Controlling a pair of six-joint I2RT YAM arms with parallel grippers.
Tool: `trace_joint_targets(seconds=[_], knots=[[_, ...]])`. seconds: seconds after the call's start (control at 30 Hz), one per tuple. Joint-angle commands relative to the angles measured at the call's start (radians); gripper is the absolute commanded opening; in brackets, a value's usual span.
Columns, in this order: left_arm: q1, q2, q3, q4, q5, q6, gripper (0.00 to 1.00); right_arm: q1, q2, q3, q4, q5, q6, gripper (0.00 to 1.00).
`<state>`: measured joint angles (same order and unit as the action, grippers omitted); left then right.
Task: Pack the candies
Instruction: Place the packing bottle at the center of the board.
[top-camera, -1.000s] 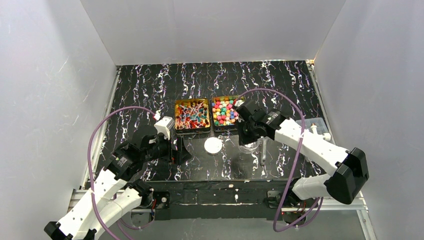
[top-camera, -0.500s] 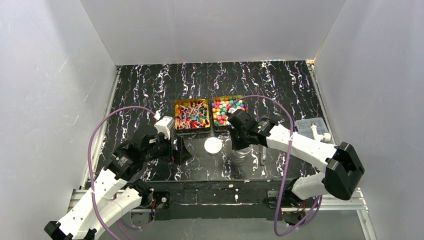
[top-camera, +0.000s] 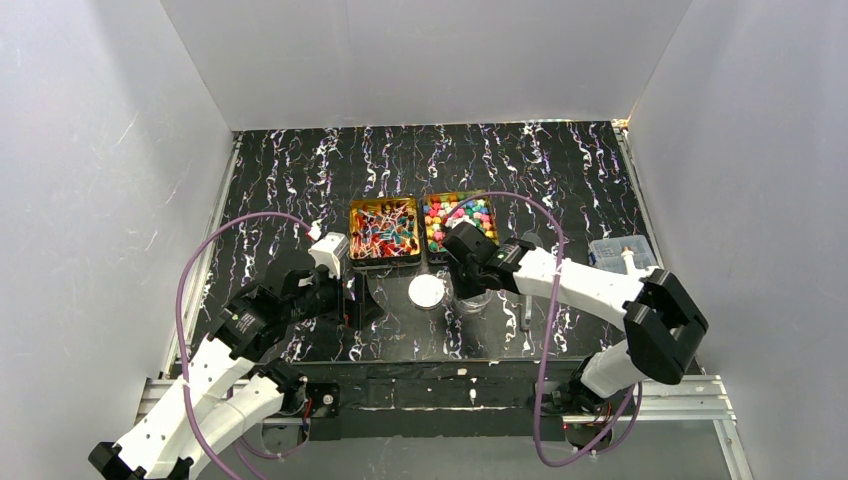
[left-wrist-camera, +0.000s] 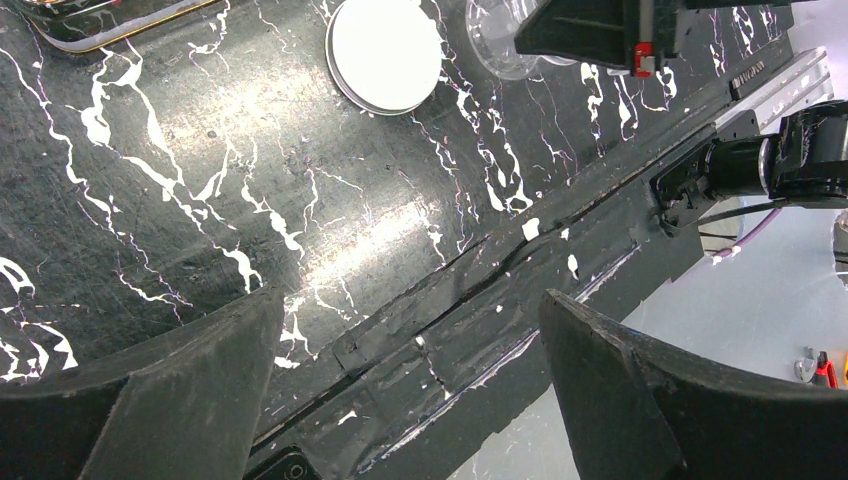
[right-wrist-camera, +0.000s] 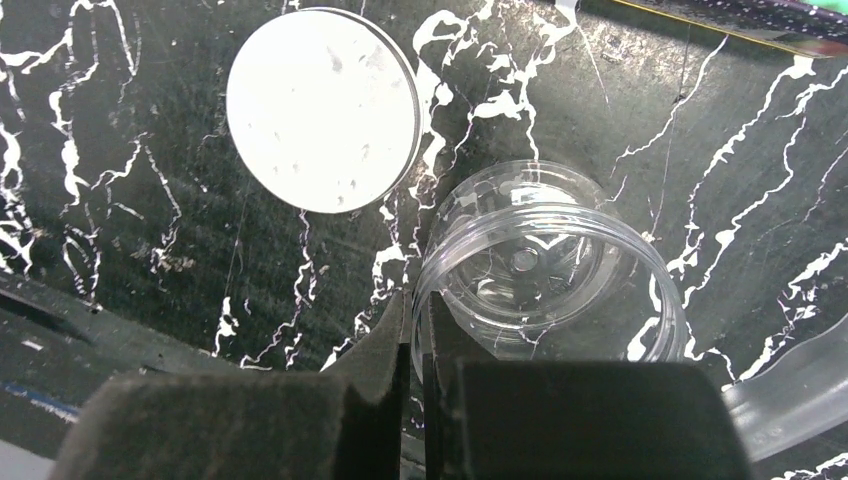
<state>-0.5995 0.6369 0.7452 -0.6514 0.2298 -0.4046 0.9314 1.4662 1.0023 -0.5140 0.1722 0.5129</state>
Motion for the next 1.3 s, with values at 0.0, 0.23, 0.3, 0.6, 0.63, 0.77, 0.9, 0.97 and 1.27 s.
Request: trace_joint_targets(seconds=[0.0, 0.23, 0.3, 0.6, 0.63, 0.77, 0.9, 0.97, 1.27], knots=[[-0.003, -0.008, -0.009, -0.001, 0.013, 0.002, 0.98, 0.01, 0.036, 0.01, 0.052, 0.042, 0.014, 0.01], [-0.004, -0.003, -0.009, -0.001, 0.014, 0.003, 0.98, 0.01, 0.082, 0.024, 0.083, 0.046, 0.022, 0.01], [-0.004, -0.002, -0.009, -0.001, 0.013, 0.003, 0.98, 0.011, 0.098, 0.032, 0.089, 0.046, 0.019, 0.01], [-0.005, -0.005, -0.009, -0.001, 0.011, 0.004, 0.98, 0.014, 0.177, 0.083, 0.133, -0.011, 0.01, 0.01], [-0.004, -0.005, -0.009, -0.001, 0.011, 0.004, 0.98, 0.014, 0.187, 0.09, 0.139, -0.025, 0.009, 0.01], [-0.003, -0.004, -0.01, -0.001, 0.012, 0.004, 0.98, 0.034, 0.222, 0.119, 0.153, -0.057, 0.003, 0.01], [-0.004, -0.006, -0.009, -0.001, 0.013, 0.004, 0.98, 0.075, 0.258, 0.159, 0.154, -0.065, -0.002, 0.01], [-0.004, -0.005, -0.009, -0.001, 0.013, 0.003, 0.98, 0.093, 0.275, 0.177, 0.15, -0.062, -0.001, 0.01], [-0.003, -0.004, -0.009, 0.001, 0.017, 0.004, 0.98, 0.122, 0.274, 0.185, 0.092, -0.052, 0.014, 0.01]])
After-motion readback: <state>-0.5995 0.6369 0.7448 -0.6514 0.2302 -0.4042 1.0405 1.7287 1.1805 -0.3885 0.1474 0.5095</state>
